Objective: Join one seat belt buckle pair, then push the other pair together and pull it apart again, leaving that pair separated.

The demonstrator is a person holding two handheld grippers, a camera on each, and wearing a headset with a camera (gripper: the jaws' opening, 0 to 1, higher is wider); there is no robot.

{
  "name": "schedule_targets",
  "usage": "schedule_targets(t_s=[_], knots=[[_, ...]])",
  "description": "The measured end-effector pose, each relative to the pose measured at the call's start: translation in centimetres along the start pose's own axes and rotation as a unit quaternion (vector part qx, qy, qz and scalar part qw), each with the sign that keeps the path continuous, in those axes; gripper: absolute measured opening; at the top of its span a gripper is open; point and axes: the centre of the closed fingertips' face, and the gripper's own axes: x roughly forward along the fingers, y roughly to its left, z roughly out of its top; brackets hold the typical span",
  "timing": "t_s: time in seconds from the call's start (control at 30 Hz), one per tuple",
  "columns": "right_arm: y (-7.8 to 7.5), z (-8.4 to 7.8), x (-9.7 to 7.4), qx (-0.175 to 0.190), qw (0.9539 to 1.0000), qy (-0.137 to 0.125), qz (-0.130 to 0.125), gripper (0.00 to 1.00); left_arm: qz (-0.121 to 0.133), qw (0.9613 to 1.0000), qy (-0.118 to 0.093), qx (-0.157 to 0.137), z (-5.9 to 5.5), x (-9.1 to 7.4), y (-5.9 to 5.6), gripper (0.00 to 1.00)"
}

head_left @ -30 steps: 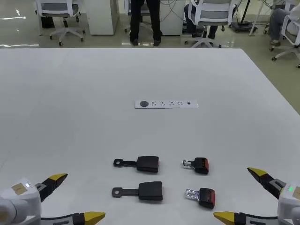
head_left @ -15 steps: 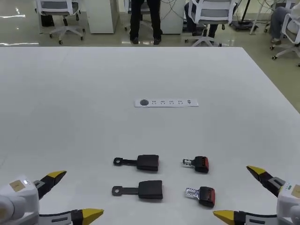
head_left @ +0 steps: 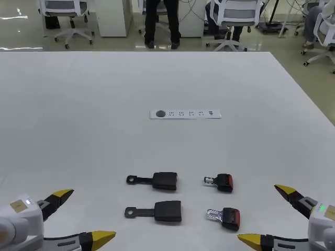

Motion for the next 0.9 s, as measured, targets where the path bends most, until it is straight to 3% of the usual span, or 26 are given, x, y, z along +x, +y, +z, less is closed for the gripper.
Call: schedule_targets(t_s=[0.17, 0.53, 0.9], knots=[[-0.2, -0.2, 0.0, 0.011, 0.9999, -0.001, -0.004, 0.96, 0.004, 1.0000, -0.005, -0.007, 0.0, -0.1, 0.4, 0.98], [0.2, -0.8, -0.1, 0.029, 0.9995, -0.001, -0.012, 0.95, -0.001, 1.0000, -0.004, -0.006, 0.1, 0.2, -0.2, 0.98], [-0.7, -1.6, 0.4, 0.037, 0.9992, -0.005, -0.015, 0.95, 0.002, 1.0000, -0.005, -0.008, 0.0, 0.2, 0.0, 0.98]])
